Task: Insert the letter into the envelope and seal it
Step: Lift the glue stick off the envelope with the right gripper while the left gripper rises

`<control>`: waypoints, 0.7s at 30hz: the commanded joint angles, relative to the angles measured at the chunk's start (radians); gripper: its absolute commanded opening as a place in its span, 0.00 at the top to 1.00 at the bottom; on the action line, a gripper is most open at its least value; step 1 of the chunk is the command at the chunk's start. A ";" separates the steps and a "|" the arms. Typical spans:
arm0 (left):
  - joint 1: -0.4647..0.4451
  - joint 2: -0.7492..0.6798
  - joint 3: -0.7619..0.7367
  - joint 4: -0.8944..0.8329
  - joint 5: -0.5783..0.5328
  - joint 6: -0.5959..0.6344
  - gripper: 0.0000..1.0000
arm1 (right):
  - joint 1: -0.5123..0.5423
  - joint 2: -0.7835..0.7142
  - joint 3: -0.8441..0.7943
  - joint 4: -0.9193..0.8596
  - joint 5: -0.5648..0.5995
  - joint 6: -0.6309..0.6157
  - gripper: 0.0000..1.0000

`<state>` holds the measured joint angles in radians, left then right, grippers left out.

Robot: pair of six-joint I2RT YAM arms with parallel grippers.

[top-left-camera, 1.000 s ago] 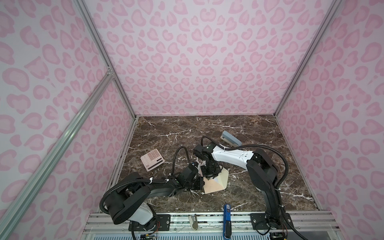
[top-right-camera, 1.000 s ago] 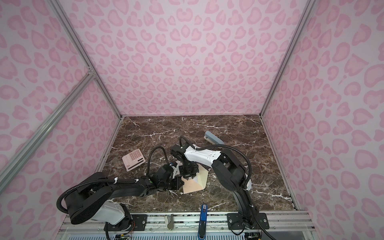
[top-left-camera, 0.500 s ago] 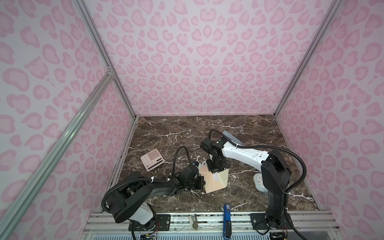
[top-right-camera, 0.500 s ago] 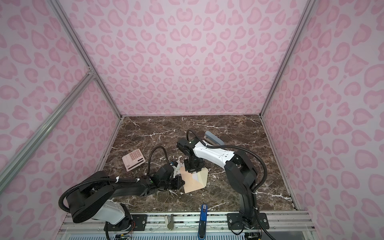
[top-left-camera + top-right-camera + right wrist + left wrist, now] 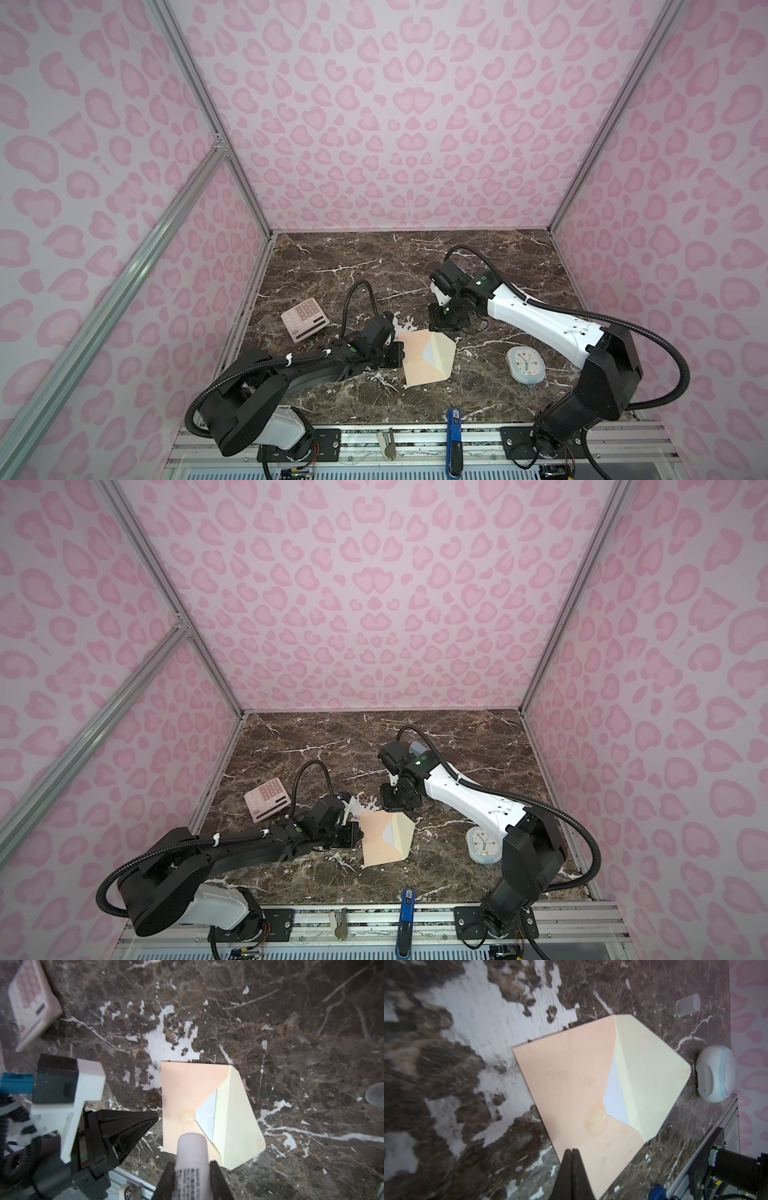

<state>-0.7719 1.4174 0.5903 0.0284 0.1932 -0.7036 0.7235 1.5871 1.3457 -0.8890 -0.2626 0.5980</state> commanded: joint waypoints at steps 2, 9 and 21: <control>0.042 -0.050 0.069 -0.126 -0.010 0.087 0.93 | -0.009 -0.089 -0.041 0.145 -0.003 -0.026 0.98; 0.084 -0.234 0.161 -0.211 -0.020 0.109 0.72 | -0.004 -0.304 -0.202 0.421 0.077 -0.027 0.99; 0.126 -0.518 0.171 -0.031 0.074 -0.073 0.31 | 0.114 -0.560 -0.533 1.081 0.295 -0.225 1.00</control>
<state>-0.6479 0.9154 0.7559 -0.1158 0.2184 -0.7074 0.8139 1.0378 0.8497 -0.0612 -0.0444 0.4702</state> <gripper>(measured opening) 0.685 0.250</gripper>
